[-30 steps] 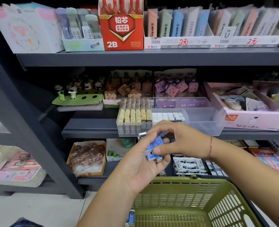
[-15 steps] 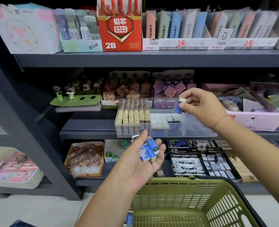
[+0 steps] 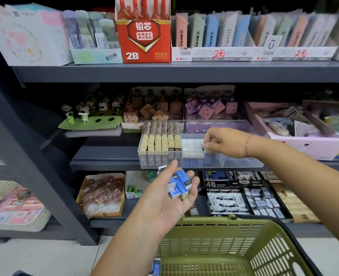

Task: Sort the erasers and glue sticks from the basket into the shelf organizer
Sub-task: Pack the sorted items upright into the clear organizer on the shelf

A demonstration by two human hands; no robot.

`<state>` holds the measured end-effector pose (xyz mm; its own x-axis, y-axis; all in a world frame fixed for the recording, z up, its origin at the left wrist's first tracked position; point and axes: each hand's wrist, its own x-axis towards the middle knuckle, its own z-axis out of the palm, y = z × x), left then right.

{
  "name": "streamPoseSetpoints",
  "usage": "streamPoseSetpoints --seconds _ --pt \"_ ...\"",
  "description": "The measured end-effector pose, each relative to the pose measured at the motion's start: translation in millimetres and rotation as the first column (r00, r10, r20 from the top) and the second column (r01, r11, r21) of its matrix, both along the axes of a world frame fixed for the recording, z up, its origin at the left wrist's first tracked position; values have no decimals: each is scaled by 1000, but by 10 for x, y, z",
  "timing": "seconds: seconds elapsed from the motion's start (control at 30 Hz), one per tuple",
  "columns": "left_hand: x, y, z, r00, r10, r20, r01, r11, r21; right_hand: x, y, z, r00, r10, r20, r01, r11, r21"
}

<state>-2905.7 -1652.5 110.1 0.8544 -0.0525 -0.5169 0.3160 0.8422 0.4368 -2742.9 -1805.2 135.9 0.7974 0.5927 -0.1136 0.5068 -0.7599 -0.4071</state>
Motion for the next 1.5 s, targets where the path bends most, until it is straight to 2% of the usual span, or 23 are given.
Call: streamPoseSetpoints --seconds 0.17,0.4,0.63,0.73,0.83,0.87,0.93,1.0,1.13,1.27,1.3,1.37,1.43,1.47,1.5 --pt "-7 -6 7 1000 3 -3 -3 1000 0 -31 50 62 998 13 -59 -20 991 -133" --pt "-9 -8 9 1000 6 -13 -6 1000 8 -46 22 124 989 -33 -143 22 997 -76" --pt "-18 -8 15 1000 5 0 -5 1000 -10 -108 -58 148 995 -4 98 13 996 -92" --pt "-25 -7 23 1000 -14 17 15 999 -30 -229 -71 173 982 -17 186 13 1000 25" --pt "-16 -11 20 999 -20 28 21 999 -35 -509 6 178 995 92 42 -100 946 309" --pt "-15 -11 21 999 -18 36 19 999 -36 -602 33 166 989 150 12 -145 933 330" --pt "-16 -14 22 998 -21 54 22 999 -24 -713 73 94 969 246 11 -240 930 278" --pt "-21 -18 17 997 -39 67 39 999 2 -761 113 21 964 265 8 -259 935 244" --pt "-33 -33 8 996 -45 80 47 999 -23 -788 140 -22 981 194 -2 -187 946 266" --pt "-45 -53 46 999 20 49 -16 998 -64 -795 120 -15 976 176 -131 -113 916 384" --pt "-44 -50 55 998 38 40 -35 997 -76 -804 114 1 959 202 -200 -84 875 477" --pt "-34 -30 54 998 65 10 -63 993 -98 -791 84 82 901 236 -365 80 735 673" --pt "-32 -13 53 997 78 -20 -80 992 -103 -684 16 186 883 184 -431 240 612 753" --pt "-35 -9 51 996 82 -30 -85 991 -101 -602 -31 226 900 112 -422 280 593 755" --pt "-37 -6 49 996 85 -38 -88 991 -98 -503 -78 248 923 20 -384 291 616 732"
